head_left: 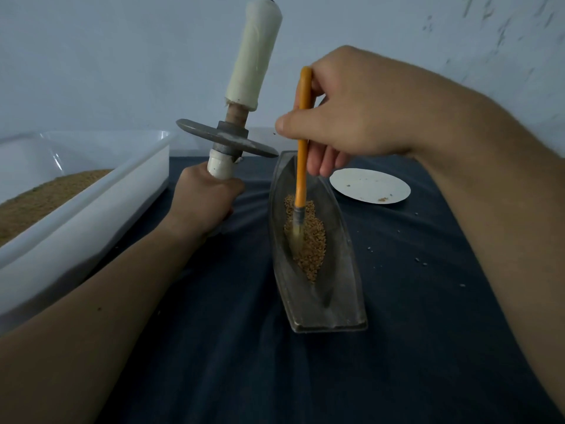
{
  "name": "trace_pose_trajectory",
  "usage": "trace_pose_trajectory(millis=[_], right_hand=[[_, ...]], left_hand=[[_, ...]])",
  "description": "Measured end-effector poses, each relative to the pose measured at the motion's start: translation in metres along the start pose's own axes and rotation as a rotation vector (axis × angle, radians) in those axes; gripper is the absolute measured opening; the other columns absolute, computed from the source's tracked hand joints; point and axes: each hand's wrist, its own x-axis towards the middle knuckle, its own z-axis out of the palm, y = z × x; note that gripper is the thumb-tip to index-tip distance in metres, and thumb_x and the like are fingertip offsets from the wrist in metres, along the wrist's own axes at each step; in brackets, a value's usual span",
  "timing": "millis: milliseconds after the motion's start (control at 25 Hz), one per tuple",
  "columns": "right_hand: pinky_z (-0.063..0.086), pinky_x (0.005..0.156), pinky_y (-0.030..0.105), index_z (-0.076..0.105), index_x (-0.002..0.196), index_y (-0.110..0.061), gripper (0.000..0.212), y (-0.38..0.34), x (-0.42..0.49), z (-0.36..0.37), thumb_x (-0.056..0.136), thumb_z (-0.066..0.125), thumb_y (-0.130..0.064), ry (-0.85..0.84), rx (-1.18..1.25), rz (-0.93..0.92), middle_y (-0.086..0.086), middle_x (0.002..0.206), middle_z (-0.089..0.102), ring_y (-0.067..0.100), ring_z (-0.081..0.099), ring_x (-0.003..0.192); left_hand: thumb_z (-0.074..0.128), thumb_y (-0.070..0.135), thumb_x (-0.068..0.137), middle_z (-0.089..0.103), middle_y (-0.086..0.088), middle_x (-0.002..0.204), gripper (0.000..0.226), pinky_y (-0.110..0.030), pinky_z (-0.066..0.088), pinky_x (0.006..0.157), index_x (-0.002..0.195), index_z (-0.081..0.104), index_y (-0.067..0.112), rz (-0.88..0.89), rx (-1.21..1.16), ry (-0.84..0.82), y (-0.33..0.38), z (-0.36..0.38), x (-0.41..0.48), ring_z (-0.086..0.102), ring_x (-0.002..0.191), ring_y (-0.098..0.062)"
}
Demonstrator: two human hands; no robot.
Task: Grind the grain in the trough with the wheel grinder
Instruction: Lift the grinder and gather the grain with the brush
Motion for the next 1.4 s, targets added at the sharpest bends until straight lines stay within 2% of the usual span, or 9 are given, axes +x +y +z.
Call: trace_pose_trajectory(millis=[160,360,600,760,880,1080,1160,1320,1400], right_hand=[[0.052,0.047,0.021,0.064,0.09,-0.004,0.024,0.002,-0.001,-0.005,0.095,0.058,-0.026,0.116,0.019,-0.003,0.001,0.06,0.072,0.015,0.071,0.052],[0.051,0.046,0.018,0.066,0.087,-0.003,0.024,-0.003,-0.004,-0.001,0.096,0.059,-0.024,-0.112,-0.03,0.02,0.002,0.061,0.073,0.015,0.071,0.053],[0.056,0.052,0.026,0.064,0.095,-0.007,0.021,-0.001,-0.002,-0.003,0.097,0.059,-0.027,0.066,-0.084,-0.023,-0.002,0.059,0.072,0.012,0.071,0.053],[0.051,0.047,0.019,0.067,0.092,-0.002,0.025,-0.006,-0.004,-0.001,0.096,0.058,-0.025,-0.081,-0.038,-0.014,0.002,0.061,0.073,0.015,0.072,0.054],[0.052,0.05,0.023,0.067,0.094,-0.002,0.025,-0.004,-0.003,0.0,0.096,0.057,-0.025,-0.063,-0.07,0.006,0.001,0.06,0.072,0.015,0.072,0.054],[0.05,0.046,0.016,0.068,0.087,-0.002,0.026,-0.005,-0.004,0.0,0.095,0.058,-0.024,-0.112,-0.06,-0.019,0.001,0.06,0.072,0.014,0.071,0.052],[0.051,0.047,0.018,0.066,0.09,-0.005,0.023,-0.003,-0.002,0.001,0.096,0.058,-0.026,-0.039,-0.07,-0.02,-0.001,0.058,0.071,0.012,0.071,0.052],[0.054,0.047,0.018,0.061,0.098,-0.011,0.018,0.008,0.005,0.003,0.097,0.059,-0.029,0.29,-0.045,-0.045,-0.001,0.06,0.071,0.006,0.069,0.05],[0.059,0.056,0.023,0.061,0.101,-0.013,0.022,0.014,0.01,0.01,0.098,0.06,-0.034,0.358,-0.075,-0.051,0.001,0.069,0.071,0.005,0.069,0.052]], left_hand=[[0.07,0.015,0.079,0.061,-0.006,0.063,0.014,-0.024,0.051,0.045,0.087,0.063,0.007,0.0,0.007,0.003,0.0,0.0,-0.001,0.058,0.047,-0.01],[0.07,0.014,0.078,0.061,-0.008,0.065,0.012,-0.023,0.051,0.046,0.086,0.062,0.008,0.001,-0.005,-0.002,0.0,0.0,0.0,0.057,0.047,-0.011],[0.071,0.014,0.078,0.062,-0.007,0.064,0.012,-0.022,0.051,0.045,0.085,0.063,0.008,0.008,0.004,-0.012,-0.001,0.0,0.0,0.058,0.047,-0.01],[0.07,0.014,0.076,0.061,-0.005,0.061,0.012,-0.022,0.05,0.044,0.083,0.063,0.008,0.004,0.008,-0.002,0.0,0.001,0.001,0.057,0.047,-0.01],[0.071,0.015,0.076,0.061,-0.002,0.058,0.012,-0.021,0.05,0.043,0.083,0.062,0.009,0.006,0.012,-0.013,-0.001,0.0,0.001,0.058,0.046,-0.01],[0.071,0.014,0.076,0.061,-0.002,0.059,0.012,-0.021,0.05,0.043,0.083,0.062,0.01,0.004,0.021,-0.014,-0.001,0.001,0.001,0.058,0.046,-0.009],[0.071,0.015,0.076,0.061,-0.003,0.058,0.012,-0.021,0.05,0.043,0.082,0.062,0.01,0.007,0.024,-0.016,-0.001,0.001,0.0,0.058,0.046,-0.009],[0.071,0.016,0.078,0.062,-0.003,0.061,0.012,-0.022,0.051,0.045,0.084,0.062,0.012,0.013,0.023,-0.023,-0.001,0.0,-0.001,0.059,0.047,-0.009],[0.071,0.016,0.078,0.062,-0.004,0.063,0.012,-0.023,0.052,0.045,0.085,0.062,0.012,0.008,0.019,-0.029,0.0,0.0,-0.001,0.058,0.047,-0.009]])
